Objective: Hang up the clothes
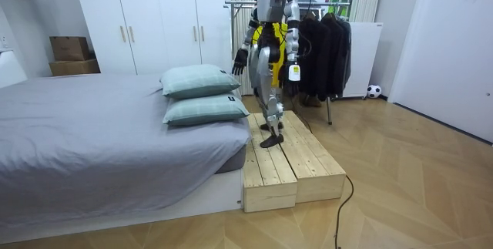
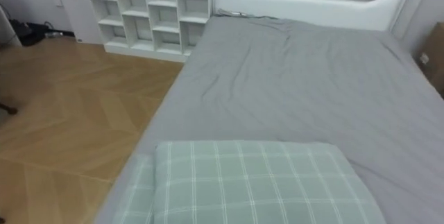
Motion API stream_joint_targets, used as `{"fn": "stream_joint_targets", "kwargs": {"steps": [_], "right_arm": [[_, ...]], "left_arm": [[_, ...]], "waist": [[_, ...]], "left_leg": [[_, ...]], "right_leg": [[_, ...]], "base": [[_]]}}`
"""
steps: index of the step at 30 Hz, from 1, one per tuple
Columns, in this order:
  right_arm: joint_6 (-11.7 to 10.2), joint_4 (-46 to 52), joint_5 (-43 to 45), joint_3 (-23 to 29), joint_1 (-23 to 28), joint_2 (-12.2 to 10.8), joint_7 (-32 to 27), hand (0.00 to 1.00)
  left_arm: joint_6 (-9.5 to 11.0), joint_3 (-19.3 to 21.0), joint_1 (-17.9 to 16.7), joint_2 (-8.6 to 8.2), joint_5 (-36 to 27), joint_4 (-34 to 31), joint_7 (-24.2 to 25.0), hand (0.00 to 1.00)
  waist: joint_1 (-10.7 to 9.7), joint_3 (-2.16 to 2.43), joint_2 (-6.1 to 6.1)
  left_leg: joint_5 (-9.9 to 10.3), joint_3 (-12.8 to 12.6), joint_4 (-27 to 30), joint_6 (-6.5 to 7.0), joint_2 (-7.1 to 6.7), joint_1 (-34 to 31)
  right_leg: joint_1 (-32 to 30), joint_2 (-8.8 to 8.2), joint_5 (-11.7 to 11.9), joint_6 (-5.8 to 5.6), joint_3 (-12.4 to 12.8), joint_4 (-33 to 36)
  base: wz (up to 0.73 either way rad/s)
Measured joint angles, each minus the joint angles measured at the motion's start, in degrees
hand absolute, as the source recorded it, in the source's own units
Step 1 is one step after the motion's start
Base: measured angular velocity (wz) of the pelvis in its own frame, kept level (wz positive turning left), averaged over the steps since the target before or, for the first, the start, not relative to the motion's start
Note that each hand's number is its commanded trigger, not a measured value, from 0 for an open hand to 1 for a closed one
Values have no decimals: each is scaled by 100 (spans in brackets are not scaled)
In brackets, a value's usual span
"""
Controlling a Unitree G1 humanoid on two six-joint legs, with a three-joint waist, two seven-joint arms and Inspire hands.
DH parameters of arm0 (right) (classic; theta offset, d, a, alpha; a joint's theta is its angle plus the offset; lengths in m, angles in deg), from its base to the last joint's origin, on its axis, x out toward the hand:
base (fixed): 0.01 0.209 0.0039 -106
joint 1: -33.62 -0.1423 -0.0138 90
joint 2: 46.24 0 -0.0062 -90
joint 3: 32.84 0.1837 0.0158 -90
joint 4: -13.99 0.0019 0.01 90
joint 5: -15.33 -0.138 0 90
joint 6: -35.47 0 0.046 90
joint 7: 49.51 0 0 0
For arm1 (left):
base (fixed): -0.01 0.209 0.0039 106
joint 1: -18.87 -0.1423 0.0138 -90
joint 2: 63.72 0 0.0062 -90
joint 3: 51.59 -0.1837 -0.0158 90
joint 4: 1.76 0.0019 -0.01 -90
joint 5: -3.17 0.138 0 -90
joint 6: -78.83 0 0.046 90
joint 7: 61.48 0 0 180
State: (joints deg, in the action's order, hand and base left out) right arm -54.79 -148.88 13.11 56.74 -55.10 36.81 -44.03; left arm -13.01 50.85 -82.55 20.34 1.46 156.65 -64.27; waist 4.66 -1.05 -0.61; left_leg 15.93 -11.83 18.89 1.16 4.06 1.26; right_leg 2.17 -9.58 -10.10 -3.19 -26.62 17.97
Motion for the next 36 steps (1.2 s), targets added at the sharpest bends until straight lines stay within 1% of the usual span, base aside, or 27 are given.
{"fn": "stream_joint_targets", "kwargs": {"steps": [1,2,3,4,6,8,9,11,13,14,15,16,20,22,25,26,29,31,36], "right_arm": [[-8,3,4,0,152,-7,-82,0],[-15,1,4,0,152,-8,-106,0],[-66,-10,3,0,157,-7,-117,0],[-122,-15,-1,0,200,-8,-106,0],[-160,-5,-60,4,240,-13,-85,0],[-165,9,-200,2,283,-43,-32,0],[-158,5,-281,3,310,-75,-7,0],[-153,4,-307,4,316,-92,101,0],[-153,5,-295,0,306,-93,139,0],[-153,5,-290,0,306,-94,152,0],[-155,5,-282,1,307,-98,161,0],[-156,1,-282,-1,304,-101,172,0],[-164,-13,-284,26,299,-99,259,0],[-171,-10,-282,93,297,-99,344,0],[-170,-11,-291,174,318,-100,385,0],[-169,-12,-296,174,314,-101,392,0],[-166,-14,-353,178,315,-100,392,0],[-158,-30,-468,178,324,-100,392,0],[-140,-54,-658,180,346,-102,395,0]], "left_arm": [[30,-33,19,18,-71,-164,-66,0],[64,-37,49,17,-126,-216,-84,0],[99,-36,158,12,-214,-223,-91,0],[130,-34,201,6,-296,-223,-104,0],[209,-35,249,-13,-322,-222,-123,0],[231,-35,259,-13,-327,-222,-133,0],[231,-43,275,-17,-336,-222,-149,0],[228,-82,187,-46,-443,-203,-158,0],[228,-164,117,-71,-563,-202,-161,0],[229,-181,85,-84,-565,-203,-161,0],[229,-196,27,-121,-566,-202,-161,0],[229,-208,-6,-152,-566,-201,-161,0],[229,-257,-49,-213,-563,-201,-126,0],[229,-252,-66,-230,-560,-205,-53,0],[229,-258,-64,-255,-561,-205,4,0],[228,-257,-67,-254,-561,-205,23,0],[225,-251,-64,-254,-556,-205,116,0],[224,-247,-70,-254,-556,-204,188,0],[222,-245,-77,-239,-557,-205,290,0]], "waist": [[-20,110,-16],[-14,107,-4],[-42,110,13],[-117,102,29],[-143,113,11],[-153,101,-27],[-168,97,-69],[-186,119,-105],[-177,103,-135],[-179,102,-137],[-188,101,-136],[-197,101,-133],[-232,88,-96],[-280,78,-51],[-290,79,-6],[-293,72,-13],[-290,73,-7],[-284,69,-3],[-289,66,-11]], "left_leg": [[-3,25,25,-47,0,-15],[12,22,39,-70,22,-9],[-3,36,24,-88,49,2],[-24,72,-13,-95,40,10],[-29,84,-48,-96,28,46],[-29,82,-114,-96,20,100],[-35,84,-169,-105,12,159],[-35,81,-243,-106,4,239],[-38,87,-282,-111,6,260],[-38,84,-293,-112,6,268],[-41,83,-330,-116,0,293],[-42,88,-345,-118,-3,298],[-58,93,-389,-150,7,322],[-76,97,-445,-181,17,336],[-102,97,-517,-216,21,343],[-109,99,-530,-227,27,343],[-116,113,-542,-238,35,343],[-117,117,-546,-240,29,343],[-117,127,-546,-239,25,344]], "right_leg": [[147,74,57,-4,-19,-267],[225,119,33,6,-45,-390],[343,185,81,33,-74,-525],[391,238,98,30,-97,-542],[391,260,104,19,-22,-534],[408,264,122,1,-5,-536],[448,269,126,-5,-1,-553],[518,296,132,-25,23,-624],[514,310,136,-29,71,-638],[514,317,137,-30,139,-644],[520,333,140,-36,330,-666],[547,357,149,-50,469,-742],[610,399,158,-62,477,-845],[604,416,158,-61,481,-861],[603,443,173,-38,487,-929],[598,453,174,-36,487,-933],[600,470,173,-36,498,-937],[600,471,169,-42,622,-942],[608,470,168,-43,628,-943]], "base": [[33],[13],[12],[17],[3],[-4],[0],[-2],[-6],[-3],[0],[0],[2],[0],[0],[0],[0],[0],[0]]}}
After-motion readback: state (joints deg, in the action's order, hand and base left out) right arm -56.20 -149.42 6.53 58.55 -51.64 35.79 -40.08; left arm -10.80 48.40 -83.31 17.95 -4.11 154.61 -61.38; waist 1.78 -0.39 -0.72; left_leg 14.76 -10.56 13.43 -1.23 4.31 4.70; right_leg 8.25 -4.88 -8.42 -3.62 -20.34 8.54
